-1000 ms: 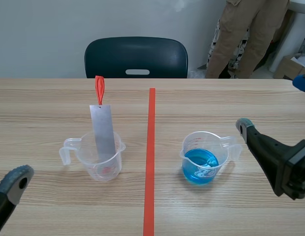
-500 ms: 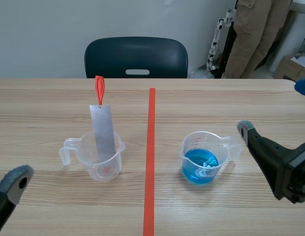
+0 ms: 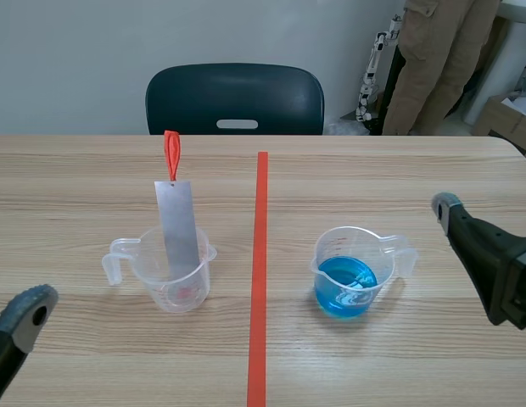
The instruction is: Do the redox reaction experiment. return to the home posture
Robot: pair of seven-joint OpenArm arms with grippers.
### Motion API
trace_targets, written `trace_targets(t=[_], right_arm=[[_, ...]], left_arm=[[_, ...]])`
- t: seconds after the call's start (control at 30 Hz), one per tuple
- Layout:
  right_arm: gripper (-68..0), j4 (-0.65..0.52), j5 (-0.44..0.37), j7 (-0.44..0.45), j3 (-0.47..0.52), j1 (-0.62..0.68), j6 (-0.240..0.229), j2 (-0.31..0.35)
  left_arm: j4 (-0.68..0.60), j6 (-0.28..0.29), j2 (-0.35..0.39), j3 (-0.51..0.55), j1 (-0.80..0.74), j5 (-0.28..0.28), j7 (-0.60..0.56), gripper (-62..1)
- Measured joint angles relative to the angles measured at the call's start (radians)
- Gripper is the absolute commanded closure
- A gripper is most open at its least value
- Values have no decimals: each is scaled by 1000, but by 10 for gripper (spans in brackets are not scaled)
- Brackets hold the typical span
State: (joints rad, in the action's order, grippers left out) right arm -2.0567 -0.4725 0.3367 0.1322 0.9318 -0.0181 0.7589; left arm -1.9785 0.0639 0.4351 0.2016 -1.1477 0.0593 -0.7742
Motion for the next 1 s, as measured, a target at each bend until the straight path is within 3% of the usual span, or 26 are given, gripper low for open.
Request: trace_targets(t=[0.33,0.5,0.67,0.8,1.0], right_arm=[[-679,0,10,-58,67,0,-137,-86],[-679,0,64,-76,67,0,-137,-106],[-679,0,68,-76,67,5,-137,-111],[-679,0,74,-72,67,46,-197,-110],[-679,0,88,-64,67,78,-204,-110]], left_arm=[[0,0,0,0,0,0,0,-508],[0,0,0,0,0,0,0,-508],[0,0,0,0,0,0,0,-508],[0,0,0,0,0,0,0,-508],[0,0,0,0,0,0,0,-508]])
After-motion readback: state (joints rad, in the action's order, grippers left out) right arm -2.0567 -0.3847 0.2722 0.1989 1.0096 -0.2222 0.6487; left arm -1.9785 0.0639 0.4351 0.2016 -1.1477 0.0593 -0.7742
